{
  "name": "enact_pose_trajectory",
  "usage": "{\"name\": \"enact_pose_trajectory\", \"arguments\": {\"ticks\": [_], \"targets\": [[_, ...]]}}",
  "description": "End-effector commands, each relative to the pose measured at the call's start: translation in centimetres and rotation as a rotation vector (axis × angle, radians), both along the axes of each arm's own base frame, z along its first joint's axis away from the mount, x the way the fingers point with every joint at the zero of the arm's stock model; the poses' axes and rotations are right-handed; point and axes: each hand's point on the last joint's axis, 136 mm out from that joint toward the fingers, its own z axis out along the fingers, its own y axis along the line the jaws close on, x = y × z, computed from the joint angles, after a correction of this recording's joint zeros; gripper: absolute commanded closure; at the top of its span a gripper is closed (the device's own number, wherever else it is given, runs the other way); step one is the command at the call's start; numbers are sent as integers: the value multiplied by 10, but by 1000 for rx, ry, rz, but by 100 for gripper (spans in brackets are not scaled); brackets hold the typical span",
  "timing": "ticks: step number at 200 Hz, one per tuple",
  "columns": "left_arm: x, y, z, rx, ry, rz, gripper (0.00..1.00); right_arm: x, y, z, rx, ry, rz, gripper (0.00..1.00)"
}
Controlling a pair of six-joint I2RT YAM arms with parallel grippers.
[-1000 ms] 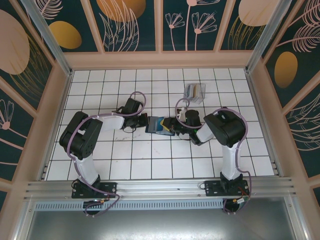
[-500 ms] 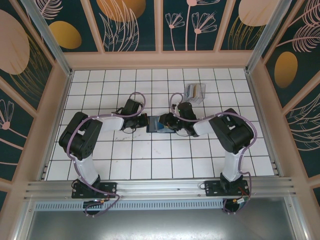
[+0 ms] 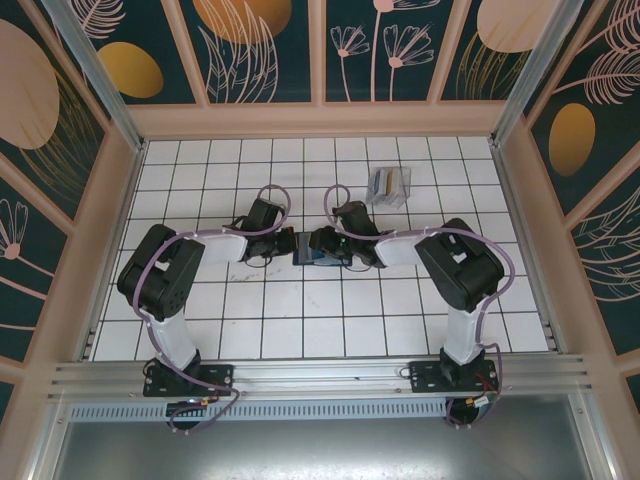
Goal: Put the credit cards into the card holder
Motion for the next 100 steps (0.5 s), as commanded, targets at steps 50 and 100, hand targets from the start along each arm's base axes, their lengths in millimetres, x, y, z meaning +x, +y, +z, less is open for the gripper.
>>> {"name": "enact_pose_trajectory", "arguments": {"ticks": [50,100], "targets": [[-32,22,-37,92,142,13,100,-13,-21,-17,-227,41,43,58],[-33,20,-36,81,147,5,100,-16,3,-19,-224,39,98,64]]}}
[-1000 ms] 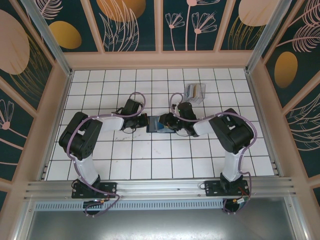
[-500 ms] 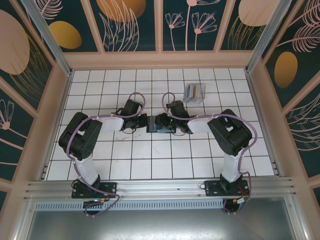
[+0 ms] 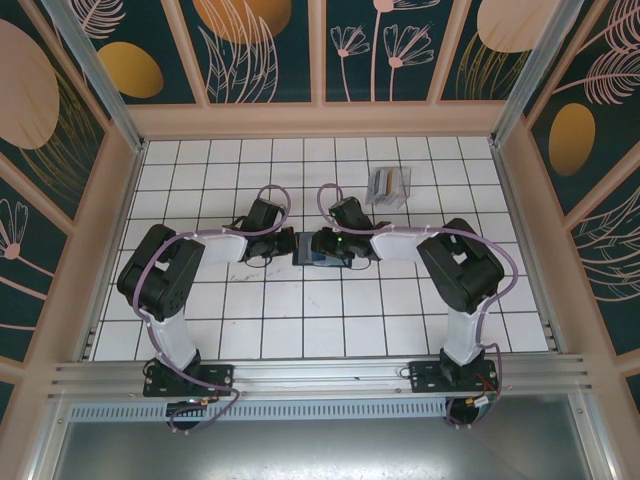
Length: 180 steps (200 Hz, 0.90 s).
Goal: Put the credit cards into the card holder
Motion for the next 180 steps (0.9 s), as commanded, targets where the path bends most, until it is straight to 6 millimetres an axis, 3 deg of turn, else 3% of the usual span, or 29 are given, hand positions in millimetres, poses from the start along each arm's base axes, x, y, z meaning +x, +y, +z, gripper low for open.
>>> {"name": "enact_pose_trajectory", "arguments": {"ticks": [1,40,99,180], "targets": [[-33,20,-36,83,148,6,100,-10,7,-13,-58,29,44,64],[-33,20,-34,81,146,6,100,-10,26,-13,-40,34,65,64],[-36,21,-37,82,154,9,100,-6,2,-4,-151,-12,48,60],[-36,20,-38,77,160,6,100,-12,2,-2,-146,-2,45,60]]}}
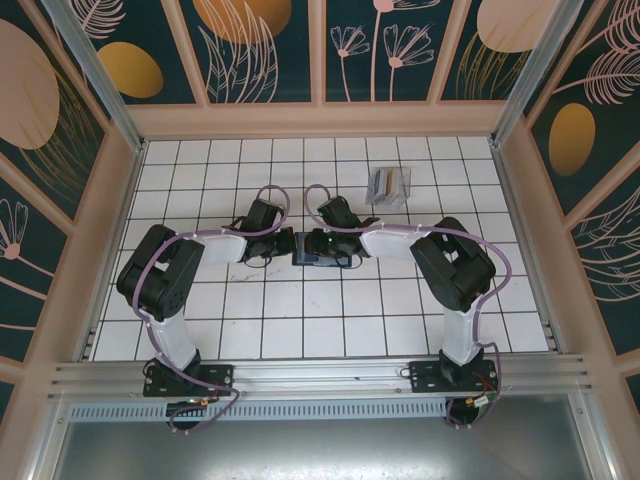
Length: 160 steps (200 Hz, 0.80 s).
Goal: Put the credit cards into the card holder
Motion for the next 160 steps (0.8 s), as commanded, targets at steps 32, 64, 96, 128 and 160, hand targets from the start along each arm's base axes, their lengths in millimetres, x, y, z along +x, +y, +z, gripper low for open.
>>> {"name": "enact_pose_trajectory", "arguments": {"ticks": [32,64,96,128,160], "targets": [[-36,19,-38,77,161,6,100,-14,5,-2,11,48,28,63],[-35,18,-36,68,159,7,100,-15,20,-1,66,63,48,63],[-35,18,-35,70,158,10,100,-15,24,3,58,46,65,62],[-35,19,-37,76,165,15,100,-11,7,8,-15,1,59,60],[-30,27,-35,102,158,61,100,-13,-14,27,-54,-37,38,57]]}}
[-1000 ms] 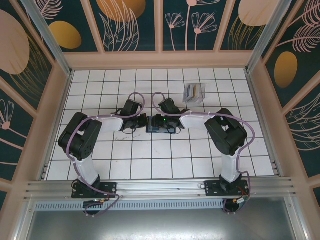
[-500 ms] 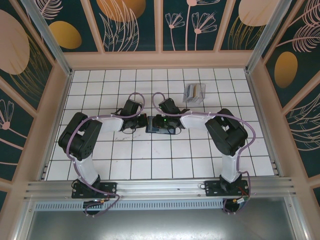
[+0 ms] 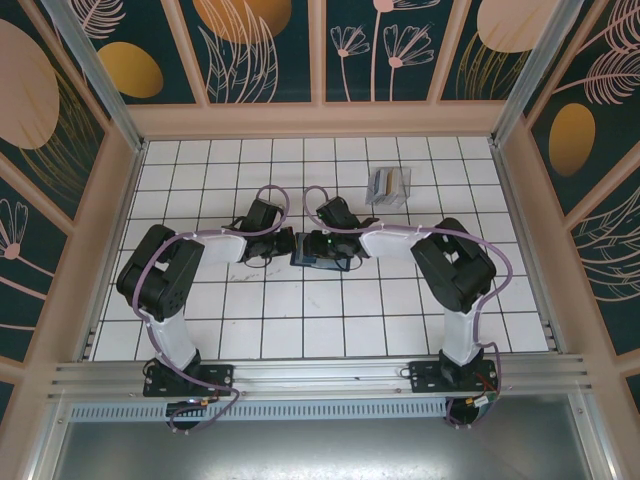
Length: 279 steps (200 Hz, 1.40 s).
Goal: Put the credit cards into the card holder
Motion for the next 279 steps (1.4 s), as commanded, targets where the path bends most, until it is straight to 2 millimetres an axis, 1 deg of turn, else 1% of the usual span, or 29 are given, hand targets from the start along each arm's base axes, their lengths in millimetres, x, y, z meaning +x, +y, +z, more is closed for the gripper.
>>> {"name": "enact_pose_trajectory", "arguments": {"ticks": [1,27,49,72,96,113,134,165,199,237,259,279], "targets": [[-30,26,-34,105,151,45,100,-6,-16,23,-48,-44,5,57],[-27,23,-20,69,116,56,99,-15,-28,39,-41,-67,-5,54],[-30,20,-16,39,117,57,98,-20,-37,39,-47,-49,-43,52],[-34,20,-23,31,130,53,98,-26,-42,28,-53,-14,-78,50],[-37,19,-29,21,148,57,98,-27,-49,15,-83,1,-98,48],[-36,17,-30,17,151,53,98,-29,-53,5,-107,14,-109,47],[-36,18,-28,23,148,54,98,-31,-53,-1,-103,33,-120,46],[-36,19,-30,28,152,51,98,-33,-47,-11,-98,57,-107,46],[-37,17,-30,11,147,54,98,-34,-27,-11,-36,69,-60,46],[-37,14,-27,-5,146,49,98,-26,-9,5,33,40,-28,47],[-37,13,-28,-9,157,44,98,-23,2,7,64,38,-6,48],[-36,11,-24,-33,145,50,98,-23,14,10,121,49,19,50]]}}
